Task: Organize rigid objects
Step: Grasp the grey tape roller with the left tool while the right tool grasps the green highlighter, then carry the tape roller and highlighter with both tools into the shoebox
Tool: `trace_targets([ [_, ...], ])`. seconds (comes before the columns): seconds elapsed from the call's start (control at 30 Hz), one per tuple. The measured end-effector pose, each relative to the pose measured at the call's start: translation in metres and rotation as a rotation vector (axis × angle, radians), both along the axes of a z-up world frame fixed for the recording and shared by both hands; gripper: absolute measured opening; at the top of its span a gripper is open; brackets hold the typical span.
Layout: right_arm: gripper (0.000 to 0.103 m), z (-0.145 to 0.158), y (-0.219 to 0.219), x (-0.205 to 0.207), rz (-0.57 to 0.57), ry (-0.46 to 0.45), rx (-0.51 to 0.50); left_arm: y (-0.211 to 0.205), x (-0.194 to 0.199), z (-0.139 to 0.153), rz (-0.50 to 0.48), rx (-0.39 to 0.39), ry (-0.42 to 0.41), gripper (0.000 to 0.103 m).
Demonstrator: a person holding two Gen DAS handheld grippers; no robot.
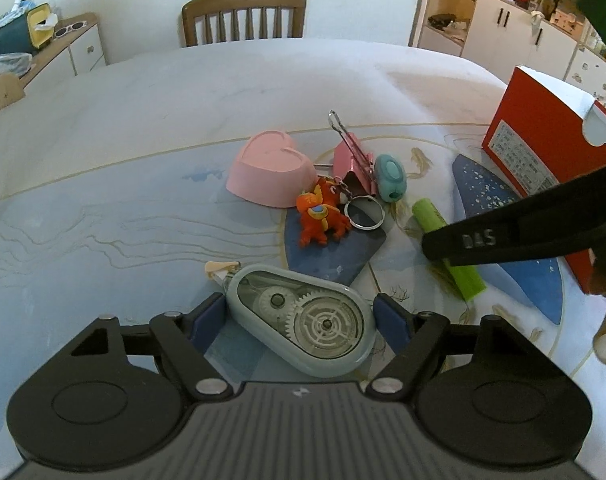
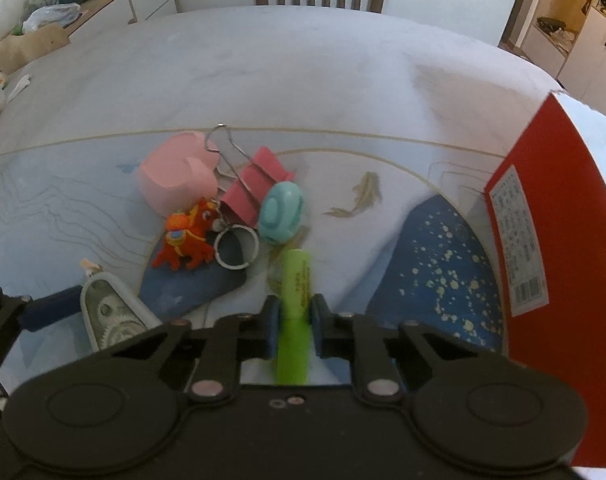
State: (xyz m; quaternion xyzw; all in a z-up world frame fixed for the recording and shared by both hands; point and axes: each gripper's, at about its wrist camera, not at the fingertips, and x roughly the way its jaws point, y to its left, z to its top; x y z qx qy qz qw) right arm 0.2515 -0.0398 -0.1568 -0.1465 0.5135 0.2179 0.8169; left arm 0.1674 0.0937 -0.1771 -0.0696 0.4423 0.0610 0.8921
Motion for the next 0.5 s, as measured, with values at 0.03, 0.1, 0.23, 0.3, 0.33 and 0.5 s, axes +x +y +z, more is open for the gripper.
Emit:
trace_targets([
  [0.03, 0.016, 0.000, -0.003, 0.000, -0.001, 0.005, 0.006, 0.000, -0.001, 0.000, -0.009, 0.003, -0.008, 0.080],
  [0.1, 0.016, 0.001, -0.010, -0.001, -0.004, 0.011, 0.017, 0.001, -0.002, -0.001, -0.015, 0.000, -0.013, 0.080],
  [0.23, 0.016, 0.006, -0.023, -0.003, -0.011, 0.011, 0.027, 0.002, -0.004, 0.002, -0.014, -0.006, -0.026, 0.080],
  [0.3, 0.016, 0.009, -0.029, -0.005, -0.015, 0.015, 0.035, 0.001, -0.005, 0.003, -0.013, -0.002, -0.034, 0.080],
  [0.33, 0.015, 0.010, -0.032, -0.006, -0.016, 0.017, 0.041, 0.001, -0.006, 0.004, -0.014, -0.002, -0.036, 0.080],
  [0.5, 0.015, 0.024, -0.042, -0.013, -0.014, 0.015, 0.065, -0.001, -0.009, 0.016, -0.013, -0.004, -0.054, 0.080],
])
